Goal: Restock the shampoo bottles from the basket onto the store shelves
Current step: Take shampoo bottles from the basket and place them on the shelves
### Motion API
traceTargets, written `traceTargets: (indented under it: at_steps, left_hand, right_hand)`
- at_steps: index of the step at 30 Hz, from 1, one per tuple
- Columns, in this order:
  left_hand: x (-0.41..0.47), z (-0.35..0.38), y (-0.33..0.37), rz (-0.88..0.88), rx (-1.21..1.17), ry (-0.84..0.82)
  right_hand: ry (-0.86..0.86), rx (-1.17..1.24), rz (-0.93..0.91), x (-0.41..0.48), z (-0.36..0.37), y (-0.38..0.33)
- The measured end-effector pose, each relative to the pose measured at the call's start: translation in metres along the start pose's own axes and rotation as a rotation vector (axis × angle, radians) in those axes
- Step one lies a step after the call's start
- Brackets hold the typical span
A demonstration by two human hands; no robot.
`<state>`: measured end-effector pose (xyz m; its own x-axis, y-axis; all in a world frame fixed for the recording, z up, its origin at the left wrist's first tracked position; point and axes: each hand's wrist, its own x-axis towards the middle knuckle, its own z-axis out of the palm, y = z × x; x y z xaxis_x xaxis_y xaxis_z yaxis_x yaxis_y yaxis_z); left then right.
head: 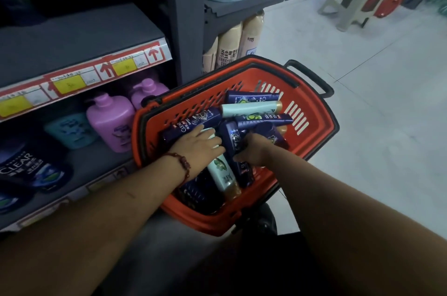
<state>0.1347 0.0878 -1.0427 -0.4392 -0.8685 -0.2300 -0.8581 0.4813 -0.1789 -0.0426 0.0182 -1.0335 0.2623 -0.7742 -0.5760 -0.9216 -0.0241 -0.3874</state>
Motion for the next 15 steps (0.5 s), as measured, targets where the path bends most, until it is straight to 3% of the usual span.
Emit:
traceTargets:
  at_steps: [7,10,15]
  left_hand:
    - [-0.011,-0.006,-0.007,-0.041,0.090,0.035]
    - [-0.026,-0.015,-0.017,-0.137,0.034,0.048]
    - [-0.063,-0.028,-0.033,-0.343,-0.151,0.205]
  right_hand:
    - [0.043,-0.019,0.078,0.006,0.015,-0.010]
    - [0.140,0.178,0.078,0.000,0.001,-0.013]
    - [0.355,0.684,0.008,-0.025,-0.026,-0.019]
